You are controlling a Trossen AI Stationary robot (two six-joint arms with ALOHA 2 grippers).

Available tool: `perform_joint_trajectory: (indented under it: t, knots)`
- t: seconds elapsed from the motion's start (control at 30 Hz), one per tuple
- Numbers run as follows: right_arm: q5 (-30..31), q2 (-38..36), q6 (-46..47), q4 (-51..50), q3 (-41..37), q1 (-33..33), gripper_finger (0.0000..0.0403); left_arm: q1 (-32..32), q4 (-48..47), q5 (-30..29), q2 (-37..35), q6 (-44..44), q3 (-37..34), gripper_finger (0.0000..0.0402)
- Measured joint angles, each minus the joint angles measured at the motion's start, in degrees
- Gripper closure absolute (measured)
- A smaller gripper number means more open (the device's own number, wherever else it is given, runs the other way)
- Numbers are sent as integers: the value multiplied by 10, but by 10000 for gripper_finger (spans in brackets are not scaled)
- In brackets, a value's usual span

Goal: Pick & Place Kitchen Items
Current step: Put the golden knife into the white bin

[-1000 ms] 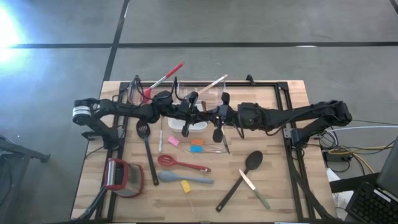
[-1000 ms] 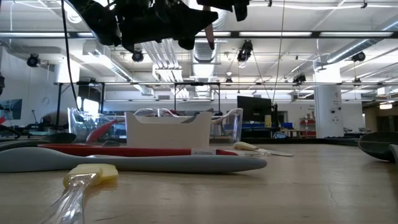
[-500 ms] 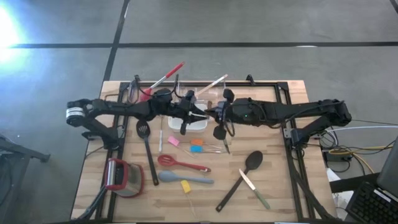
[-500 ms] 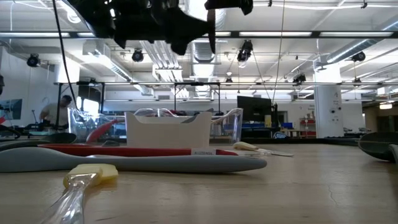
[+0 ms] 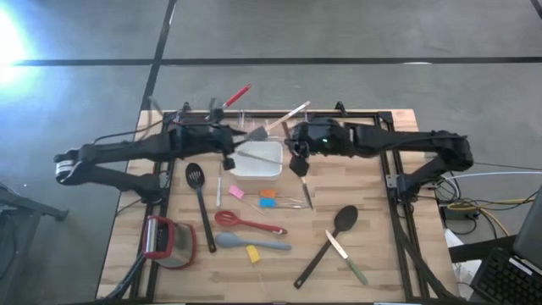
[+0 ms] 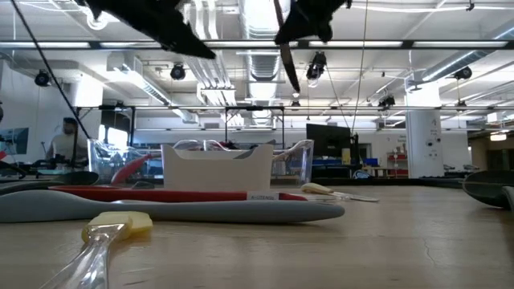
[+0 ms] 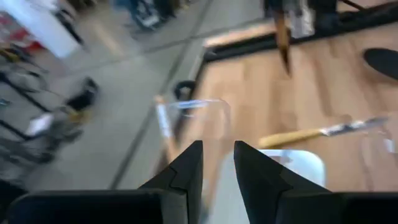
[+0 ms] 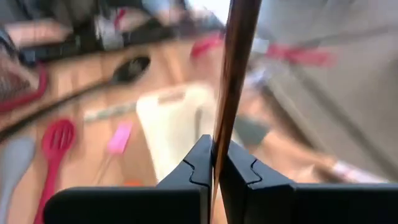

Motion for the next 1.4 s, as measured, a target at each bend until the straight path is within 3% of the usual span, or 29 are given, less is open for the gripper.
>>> perform_joint_trajectory:
  t: [0.13,0.33,0.57,0.83,1.03,1.4]
  knots:
    - [-63,64,26,-74,47,-32,395,0,-3,-29,-66,11,0,304]
    - [-88,200,0,-241,213,-52,395,0,-2,-33,-135,10,0,305]
    - [-102,347,-30,-398,409,-51,395,0,-3,-54,-148,38,0,303]
    - [-132,477,-49,-474,575,-50,395,0,-4,-94,-152,67,0,303]
    - [-157,482,-47,-458,534,-59,395,0,7,-154,-176,108,9,307]
    - [-158,484,-46,-422,522,-70,395,0,22,-155,-179,98,21,305]
